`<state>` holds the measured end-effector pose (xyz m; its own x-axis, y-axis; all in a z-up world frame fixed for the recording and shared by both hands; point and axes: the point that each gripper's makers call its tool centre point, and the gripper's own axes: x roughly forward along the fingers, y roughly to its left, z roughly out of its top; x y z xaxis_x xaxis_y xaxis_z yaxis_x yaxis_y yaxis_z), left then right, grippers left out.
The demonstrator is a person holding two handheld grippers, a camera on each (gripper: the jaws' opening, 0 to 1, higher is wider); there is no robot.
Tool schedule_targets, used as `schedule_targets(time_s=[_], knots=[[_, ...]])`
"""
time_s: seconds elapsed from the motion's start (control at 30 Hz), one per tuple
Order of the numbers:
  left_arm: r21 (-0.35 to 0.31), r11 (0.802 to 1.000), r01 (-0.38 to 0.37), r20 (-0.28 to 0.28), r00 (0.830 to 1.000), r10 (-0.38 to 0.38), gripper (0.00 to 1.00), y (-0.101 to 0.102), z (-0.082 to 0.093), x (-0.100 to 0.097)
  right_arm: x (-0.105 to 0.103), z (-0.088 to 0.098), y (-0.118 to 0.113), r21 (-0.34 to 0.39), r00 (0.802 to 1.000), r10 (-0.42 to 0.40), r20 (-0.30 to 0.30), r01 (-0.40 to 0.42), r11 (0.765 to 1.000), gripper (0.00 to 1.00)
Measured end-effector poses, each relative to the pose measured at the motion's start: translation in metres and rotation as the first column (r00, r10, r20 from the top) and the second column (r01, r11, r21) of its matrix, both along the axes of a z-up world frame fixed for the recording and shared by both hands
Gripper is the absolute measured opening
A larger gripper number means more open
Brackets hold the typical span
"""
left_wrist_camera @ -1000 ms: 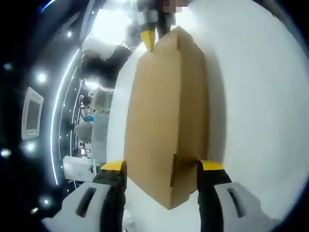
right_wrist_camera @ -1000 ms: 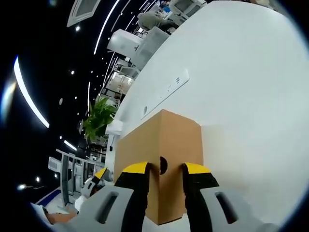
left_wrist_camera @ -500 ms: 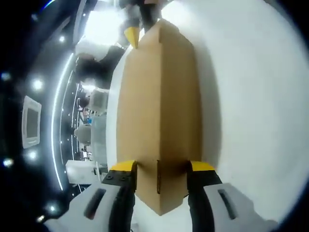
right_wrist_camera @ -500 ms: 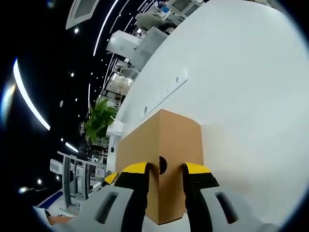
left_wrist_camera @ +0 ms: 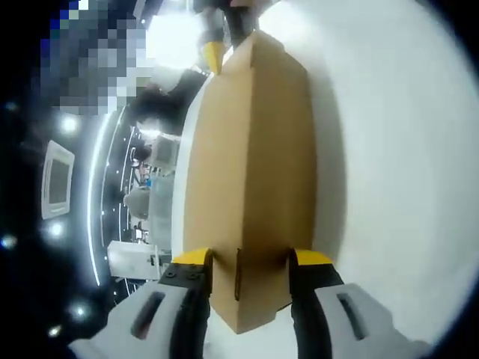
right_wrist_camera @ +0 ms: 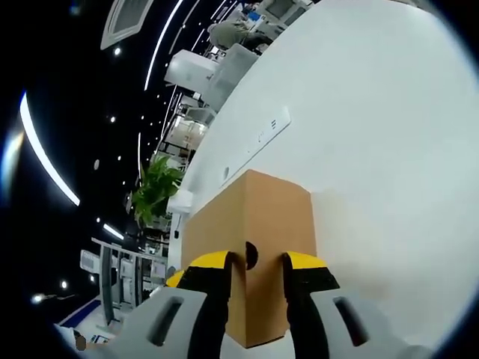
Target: Operate the shoe box by opening the lid, removing the specified soft item, and placing it in the target area until the item is outside and the box remains undamaged.
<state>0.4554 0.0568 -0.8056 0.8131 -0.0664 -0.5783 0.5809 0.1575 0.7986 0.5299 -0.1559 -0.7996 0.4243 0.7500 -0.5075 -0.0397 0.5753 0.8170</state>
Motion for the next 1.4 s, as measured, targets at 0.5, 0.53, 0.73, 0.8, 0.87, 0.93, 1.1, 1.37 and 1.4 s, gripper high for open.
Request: schedule_targets(time_s=[0.5,0.53,0.73,0.8,0.87,0.93,1.1,1.37,1.4], knots=[[0.015,1.000,0.015,-0.012,1.000,-0.015,0.40,0.000,0.000,0.000,-0.002,0.013,-0.011,-0.098,0.994,0.054,0.090,-0.045,0.994,0.26],[0.014,1.000,0.015,-0.012,1.000,-0.015,0.40,0.000,0.000,0.000,-0.002,0.015,-0.013,-0.119,0.992,0.063,0.109,-0.050,0.992,0.26],[0.009,1.000,0.017,-0.011,1.000,-0.017,0.40,0.000,0.000,0.000,-0.004,0.045,-0.020,-0.311,0.933,0.201,0.298,-0.104,0.945,0.32],[0.009,1.000,0.018,-0.011,1.000,-0.018,0.40,0.000,0.000,0.000,-0.009,0.062,-0.015,-0.408,0.882,0.292,0.370,-0.128,0.904,0.37],[0.009,1.000,0.018,-0.012,1.000,-0.018,0.40,0.000,0.001,0.000,-0.002,0.070,-0.014,-0.509,0.810,0.392,0.436,-0.137,0.850,0.42],[0.008,1.000,0.019,-0.013,1.000,-0.019,0.40,0.000,0.001,0.000,-0.001,0.075,-0.012,-0.601,0.741,0.488,0.461,-0.144,0.786,0.51],[-0.001,1.000,0.020,-0.018,1.000,-0.020,0.39,0.000,0.001,0.000,-0.011,0.091,0.004,-0.776,0.547,0.700,0.459,-0.138,0.616,0.60],[-0.008,1.000,0.029,-0.024,0.999,-0.029,0.39,0.000,0.001,0.000,-0.043,0.070,0.025,-0.912,0.366,0.878,0.308,-0.149,0.382,0.71],[-0.009,1.000,0.029,-0.025,0.999,-0.029,0.39,0.000,0.001,0.000,-0.047,0.064,0.025,-0.924,0.372,0.886,0.277,-0.150,0.352,0.71]])
